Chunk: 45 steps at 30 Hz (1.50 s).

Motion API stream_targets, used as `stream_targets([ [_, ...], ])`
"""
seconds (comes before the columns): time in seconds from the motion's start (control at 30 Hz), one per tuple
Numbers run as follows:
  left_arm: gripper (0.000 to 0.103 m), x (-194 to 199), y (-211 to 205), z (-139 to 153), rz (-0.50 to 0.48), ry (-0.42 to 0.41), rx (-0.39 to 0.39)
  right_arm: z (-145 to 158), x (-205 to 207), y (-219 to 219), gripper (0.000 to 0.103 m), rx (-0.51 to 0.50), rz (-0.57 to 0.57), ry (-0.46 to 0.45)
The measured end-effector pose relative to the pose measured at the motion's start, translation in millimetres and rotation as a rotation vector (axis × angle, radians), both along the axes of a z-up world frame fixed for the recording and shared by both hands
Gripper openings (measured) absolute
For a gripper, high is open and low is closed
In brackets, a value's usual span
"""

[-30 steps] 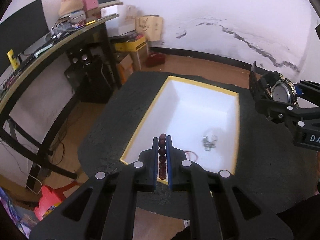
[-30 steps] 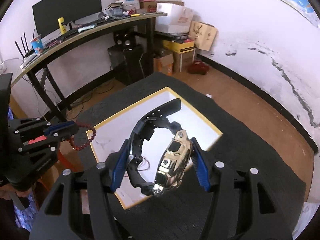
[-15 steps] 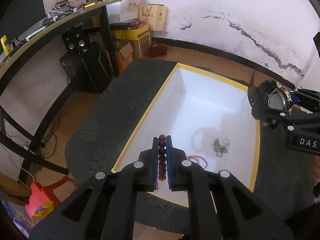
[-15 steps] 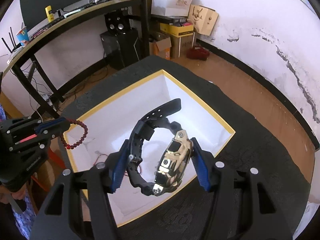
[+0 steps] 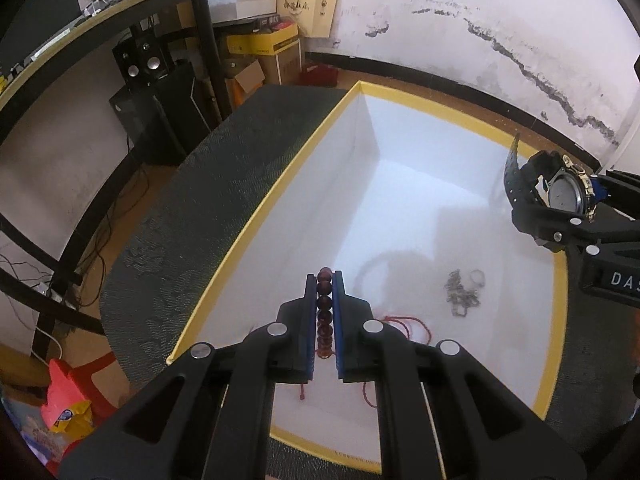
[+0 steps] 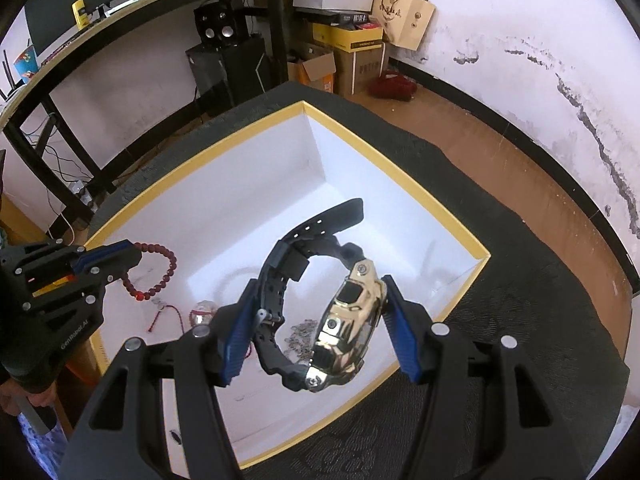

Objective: Organize jewelry
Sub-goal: 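Carry the bracelet with left tool while right tool carries the watch over the box, then open left tool to drop the bracelet while right tool releases the watch into the box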

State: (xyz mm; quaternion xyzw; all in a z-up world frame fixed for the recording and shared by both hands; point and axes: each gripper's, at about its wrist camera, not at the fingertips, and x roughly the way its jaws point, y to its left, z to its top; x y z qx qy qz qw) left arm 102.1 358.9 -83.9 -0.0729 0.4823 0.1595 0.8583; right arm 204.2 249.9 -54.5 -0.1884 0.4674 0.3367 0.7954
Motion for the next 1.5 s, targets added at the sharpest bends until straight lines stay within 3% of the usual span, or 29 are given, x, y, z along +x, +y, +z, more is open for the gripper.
stream_targets([
  [0.67,0.007,12.1,1.7,-34.2,0.011,0.049,-0.002,-39.0,19.9,7.4,0.06,-0.061,0.003,-0.006],
  [1.5,0.007,19.0,-2.0,-46.4,0.007,0.067,-0.005,-52.9,23.6,19.5,0.063,-0.114,0.016,-0.028],
])
